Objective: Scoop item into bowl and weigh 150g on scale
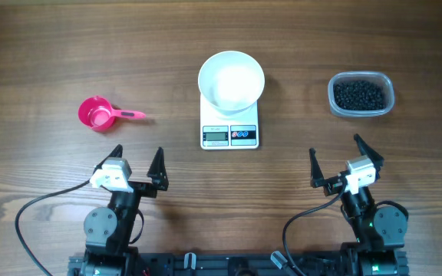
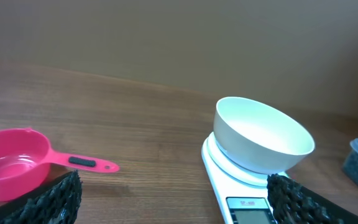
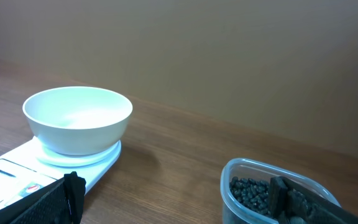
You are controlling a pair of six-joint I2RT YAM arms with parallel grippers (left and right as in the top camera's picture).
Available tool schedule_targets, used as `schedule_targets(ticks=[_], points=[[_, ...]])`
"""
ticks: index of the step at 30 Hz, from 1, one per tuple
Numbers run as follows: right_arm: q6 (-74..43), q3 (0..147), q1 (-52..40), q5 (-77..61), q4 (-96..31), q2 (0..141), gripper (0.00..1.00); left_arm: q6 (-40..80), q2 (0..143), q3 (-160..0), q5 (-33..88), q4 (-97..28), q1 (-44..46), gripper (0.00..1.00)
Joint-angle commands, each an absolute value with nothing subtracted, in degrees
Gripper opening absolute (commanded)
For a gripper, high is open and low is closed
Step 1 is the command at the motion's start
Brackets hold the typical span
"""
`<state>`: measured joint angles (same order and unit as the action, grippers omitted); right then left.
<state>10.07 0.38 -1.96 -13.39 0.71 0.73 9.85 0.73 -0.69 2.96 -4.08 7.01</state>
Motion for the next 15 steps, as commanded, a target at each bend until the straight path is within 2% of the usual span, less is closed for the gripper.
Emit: schedule_targets(ticks=[1,3,7,12,15], points=[[8.99,0.3,-2.13,-12.4,0.91,0.58,1.0,18.17,0.23,-0.95,8.88,-4.16,6.9,1.0],[8.99,0.3,-2.13,-12.38,0.91,0.58,1.0,22.33,1.08,-3.25,9.02,-6.02,6.9,1.0],[8.99,0.3,-2.13,-12.4,0.91,0.58,1.0,22.76,6.74,-13.13,8.93,-13.8,6.9,1.0],[9.02,0.3,-2.13,-12.38,0.91,0.58,1.0,22.74,25.65,-30.28,7.84,-25.26,6.9,1.0],[8.99,0.3,-2.13,-12.4,0.91,0.58,1.0,22.76,40.36,-46.13,1.69,-39.4,6.92,1.0]])
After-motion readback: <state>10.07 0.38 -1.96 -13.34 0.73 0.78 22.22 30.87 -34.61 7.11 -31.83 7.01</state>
